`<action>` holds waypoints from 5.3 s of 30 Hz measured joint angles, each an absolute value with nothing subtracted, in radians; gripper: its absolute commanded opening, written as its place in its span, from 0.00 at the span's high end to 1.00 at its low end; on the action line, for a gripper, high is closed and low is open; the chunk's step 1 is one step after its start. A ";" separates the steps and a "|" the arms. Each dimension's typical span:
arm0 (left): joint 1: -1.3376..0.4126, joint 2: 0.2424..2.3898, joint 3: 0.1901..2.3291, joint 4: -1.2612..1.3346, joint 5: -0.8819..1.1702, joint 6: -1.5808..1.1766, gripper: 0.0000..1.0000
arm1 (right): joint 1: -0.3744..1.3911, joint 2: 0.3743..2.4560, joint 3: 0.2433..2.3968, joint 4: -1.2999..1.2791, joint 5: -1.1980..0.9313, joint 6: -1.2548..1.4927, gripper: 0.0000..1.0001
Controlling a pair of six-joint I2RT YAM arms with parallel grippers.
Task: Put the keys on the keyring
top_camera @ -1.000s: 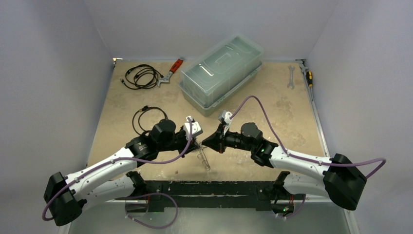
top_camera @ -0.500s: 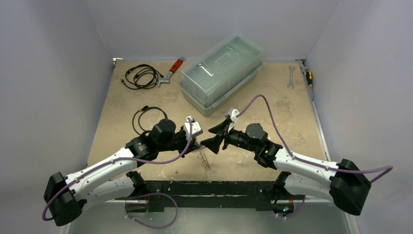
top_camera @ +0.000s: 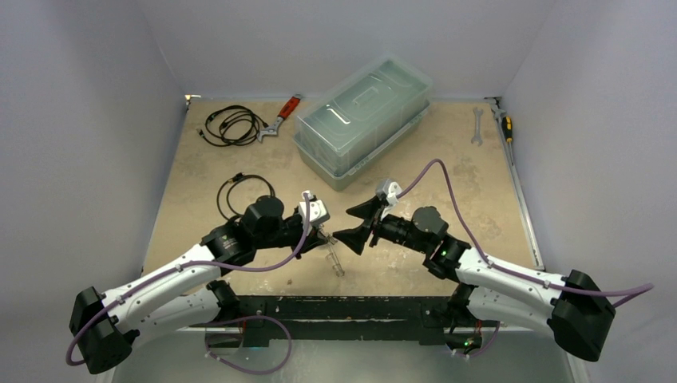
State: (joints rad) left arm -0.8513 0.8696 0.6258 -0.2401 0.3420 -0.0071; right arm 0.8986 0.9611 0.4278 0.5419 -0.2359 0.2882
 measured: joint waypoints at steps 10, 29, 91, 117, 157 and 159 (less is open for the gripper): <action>-0.851 0.851 0.626 -0.239 0.376 -0.007 1.00 | 0.899 0.886 0.390 0.570 -0.236 0.287 0.08; -0.851 0.788 0.617 -0.149 0.556 -0.008 1.00 | 0.899 0.888 0.355 0.669 -0.522 0.207 0.49; -0.851 0.768 0.601 -0.152 0.588 -0.015 1.00 | 0.912 1.026 0.415 0.734 -0.645 0.208 1.00; -0.848 0.706 0.598 -0.152 0.563 0.020 0.65 | 0.916 0.972 0.415 0.598 -0.620 0.166 1.00; -0.832 0.756 0.591 -0.117 0.704 0.043 1.00 | 0.918 0.964 0.428 0.568 -0.699 0.152 1.00; -0.832 0.756 0.591 -0.118 0.710 0.044 1.00 | 0.918 0.967 0.430 0.569 -0.706 0.153 0.92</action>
